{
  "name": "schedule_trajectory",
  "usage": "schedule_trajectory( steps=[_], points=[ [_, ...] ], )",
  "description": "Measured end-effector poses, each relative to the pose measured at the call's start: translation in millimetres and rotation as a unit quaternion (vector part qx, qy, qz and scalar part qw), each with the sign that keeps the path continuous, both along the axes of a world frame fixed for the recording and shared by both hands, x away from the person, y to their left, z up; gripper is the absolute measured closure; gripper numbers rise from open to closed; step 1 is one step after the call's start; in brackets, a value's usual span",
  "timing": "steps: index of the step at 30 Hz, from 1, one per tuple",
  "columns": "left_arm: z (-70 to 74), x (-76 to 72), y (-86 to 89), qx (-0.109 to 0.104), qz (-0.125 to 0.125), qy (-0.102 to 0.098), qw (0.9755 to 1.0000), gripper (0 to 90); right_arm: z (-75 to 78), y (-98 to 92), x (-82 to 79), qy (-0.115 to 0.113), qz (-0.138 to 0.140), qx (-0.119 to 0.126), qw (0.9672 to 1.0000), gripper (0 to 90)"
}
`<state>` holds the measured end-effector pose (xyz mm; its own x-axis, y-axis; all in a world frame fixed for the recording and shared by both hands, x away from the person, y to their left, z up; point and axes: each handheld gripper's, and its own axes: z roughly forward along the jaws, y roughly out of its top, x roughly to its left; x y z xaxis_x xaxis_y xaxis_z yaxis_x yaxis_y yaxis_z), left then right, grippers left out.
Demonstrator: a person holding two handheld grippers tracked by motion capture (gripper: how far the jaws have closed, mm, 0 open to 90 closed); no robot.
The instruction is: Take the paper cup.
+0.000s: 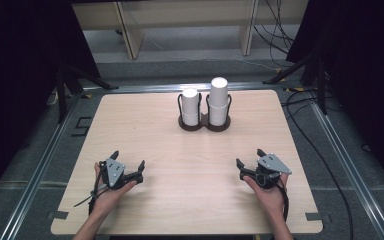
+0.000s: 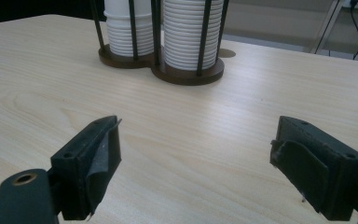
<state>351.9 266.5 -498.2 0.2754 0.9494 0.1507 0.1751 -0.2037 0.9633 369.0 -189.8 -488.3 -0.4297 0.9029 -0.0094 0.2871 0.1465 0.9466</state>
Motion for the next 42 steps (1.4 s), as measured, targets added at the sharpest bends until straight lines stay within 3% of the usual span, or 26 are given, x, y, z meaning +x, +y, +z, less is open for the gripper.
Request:
schedule_trajectory(
  steps=[5, 7, 9, 14, 16, 19, 20, 24, 26, 32, 42],
  points=[
    [1.2, 3.0, -0.2, -0.019, -0.002, 0.018, 0.9996, 3.2, 0.7, -0.8, -0.7, 0.007, 0.004, 0.000, 1.0000, 15.8],
    [-0.3, 5.3, -3.2, -0.033, 0.001, 0.016, 0.9993, 3.2, 1.0, 1.1, -0.9, 0.009, 0.003, -0.009, 0.9999, 16.1],
    [1.5, 6.4, -3.7, -0.036, -0.005, 0.024, 0.9991, 3.8, 3.0, 2.5, 1.0, 0.004, 0.012, -0.019, 0.9997, 17.3],
    [10.9, 16.1, -8.0, -0.057, -0.035, 0.043, 0.9968, 8.0, 12.6, 16.0, 5.1, 0.008, 0.025, -0.008, 0.9996, 20.1],
    [16.4, 27.4, -12.2, -0.046, -0.049, 0.042, 0.9968, 8.8, 19.4, 23.3, 9.4, 0.002, 0.039, -0.018, 0.9991, 21.2],
    [20.4, 36.6, -17.0, -0.047, -0.053, 0.045, 0.9965, 9.3, 24.4, 30.9, 13.3, -0.002, 0.035, -0.005, 0.9994, 21.5],
    [22.4, 40.3, -19.6, -0.043, -0.058, 0.048, 0.9962, 10.0, 28.9, 37.0, 19.3, -0.012, 0.047, -0.002, 0.9988, 22.4],
    [25.6, 55.4, -33.4, -0.029, -0.083, 0.047, 0.9950, 10.9, 34.9, 43.6, 28.6, -0.019, 0.055, -0.009, 0.9983, 23.2],
    [25.4, 64.9, -42.0, -0.030, -0.096, 0.047, 0.9937, 11.6, 37.8, 51.2, 35.2, -0.011, 0.061, 0.005, 0.9981, 24.9],
    [25.1, 88.1, -61.2, -0.036, -0.110, 0.058, 0.9915, 14.0, 50.6, 70.2, 60.1, -0.012, 0.076, 0.010, 0.9970, 28.7],
    [31.3, 125.7, -88.0, -0.035, -0.128, 0.049, 0.9900, 14.7, 63.6, 89.9, 89.4, -0.014, 0.091, 0.016, 0.9956, 33.3]
  ],
)
